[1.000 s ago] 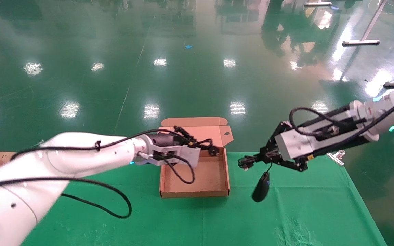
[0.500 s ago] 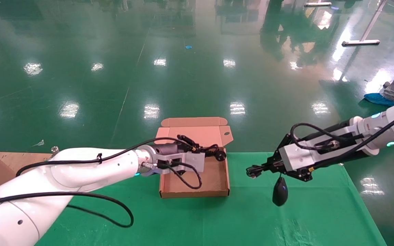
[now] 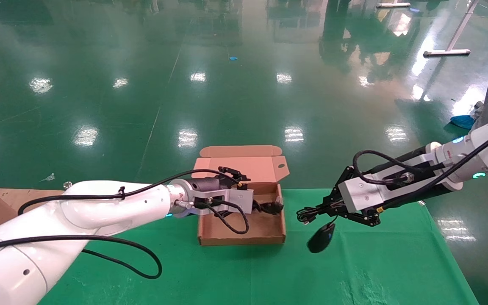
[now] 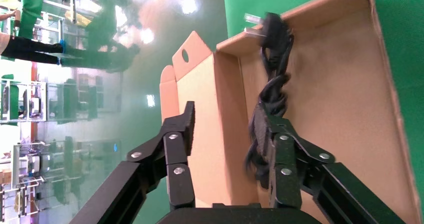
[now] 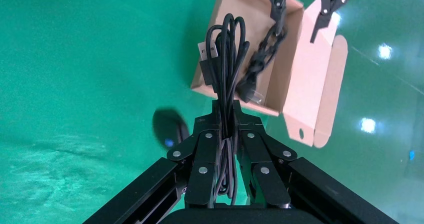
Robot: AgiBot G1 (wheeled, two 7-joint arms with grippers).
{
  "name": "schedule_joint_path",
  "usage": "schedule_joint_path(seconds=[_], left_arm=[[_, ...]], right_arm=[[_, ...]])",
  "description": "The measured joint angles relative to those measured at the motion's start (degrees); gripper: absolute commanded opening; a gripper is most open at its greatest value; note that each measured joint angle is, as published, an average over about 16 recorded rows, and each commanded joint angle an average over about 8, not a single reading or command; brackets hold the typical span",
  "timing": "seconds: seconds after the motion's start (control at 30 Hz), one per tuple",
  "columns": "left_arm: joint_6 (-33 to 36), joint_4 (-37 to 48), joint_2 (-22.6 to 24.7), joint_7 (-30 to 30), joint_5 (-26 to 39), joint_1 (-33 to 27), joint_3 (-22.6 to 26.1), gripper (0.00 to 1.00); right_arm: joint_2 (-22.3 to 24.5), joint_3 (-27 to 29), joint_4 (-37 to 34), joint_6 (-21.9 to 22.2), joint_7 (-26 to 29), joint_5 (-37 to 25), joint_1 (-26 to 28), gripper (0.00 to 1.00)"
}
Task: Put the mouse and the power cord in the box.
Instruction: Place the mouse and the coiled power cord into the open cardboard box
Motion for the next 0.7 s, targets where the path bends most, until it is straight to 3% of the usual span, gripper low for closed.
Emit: schedule_joint_path(seconds=[0.33, 0.7], left_arm=[[-0.9, 2.5, -0.2, 0.1, -6.3, -1.3, -0.6, 1.0], [2.3, 8.5, -3.5, 2.3, -13.7, -4.1, -4.1, 1.0]], right_arm=[[-2.5, -0.2, 0.8, 0.1, 1.2, -0.3, 1.7, 0.0], [-8.2, -0.8, 5.6, 4.9, 5.1, -0.2, 0.1, 0.0]])
